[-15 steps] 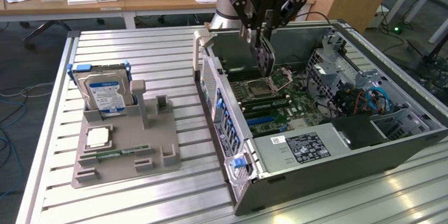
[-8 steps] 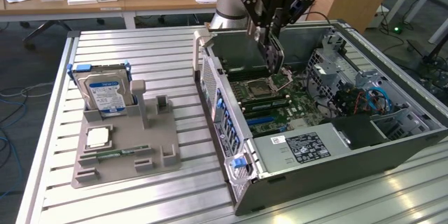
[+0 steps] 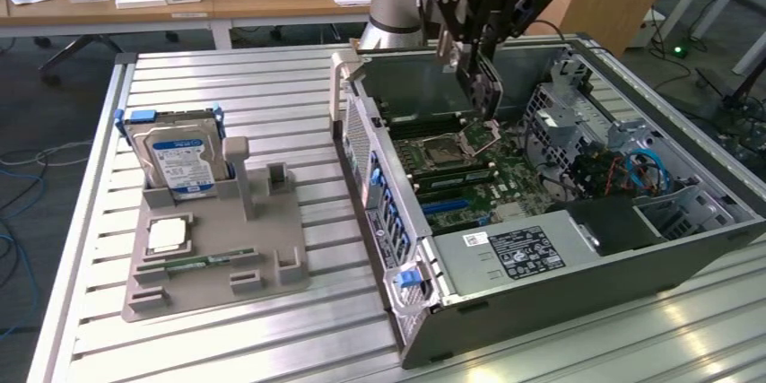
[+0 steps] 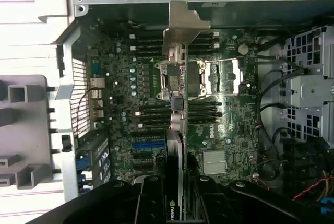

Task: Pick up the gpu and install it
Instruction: 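Pick up the gpu and move the gpu toward the slot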

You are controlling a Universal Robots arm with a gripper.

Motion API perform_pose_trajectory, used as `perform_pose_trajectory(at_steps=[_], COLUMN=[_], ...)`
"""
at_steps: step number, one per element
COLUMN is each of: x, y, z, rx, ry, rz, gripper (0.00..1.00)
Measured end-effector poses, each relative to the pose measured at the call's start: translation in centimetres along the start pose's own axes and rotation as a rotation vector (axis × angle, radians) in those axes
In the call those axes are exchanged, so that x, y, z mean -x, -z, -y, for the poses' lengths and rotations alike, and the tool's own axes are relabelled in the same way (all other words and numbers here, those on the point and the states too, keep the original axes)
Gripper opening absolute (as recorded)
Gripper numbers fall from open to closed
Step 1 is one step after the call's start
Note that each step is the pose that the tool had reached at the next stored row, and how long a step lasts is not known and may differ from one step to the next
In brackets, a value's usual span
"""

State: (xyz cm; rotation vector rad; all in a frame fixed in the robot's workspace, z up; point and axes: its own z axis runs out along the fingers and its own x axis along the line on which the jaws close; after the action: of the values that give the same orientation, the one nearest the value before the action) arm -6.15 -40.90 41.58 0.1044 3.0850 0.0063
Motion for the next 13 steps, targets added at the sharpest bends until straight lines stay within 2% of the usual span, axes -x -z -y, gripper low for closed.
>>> perform_pose_trajectory(at_steps=[13], x=[5.1], y=[-0.29], z=[-0.83], rx=[0.0], ry=[0.0], rz=[0.0001], gripper=[0.26])
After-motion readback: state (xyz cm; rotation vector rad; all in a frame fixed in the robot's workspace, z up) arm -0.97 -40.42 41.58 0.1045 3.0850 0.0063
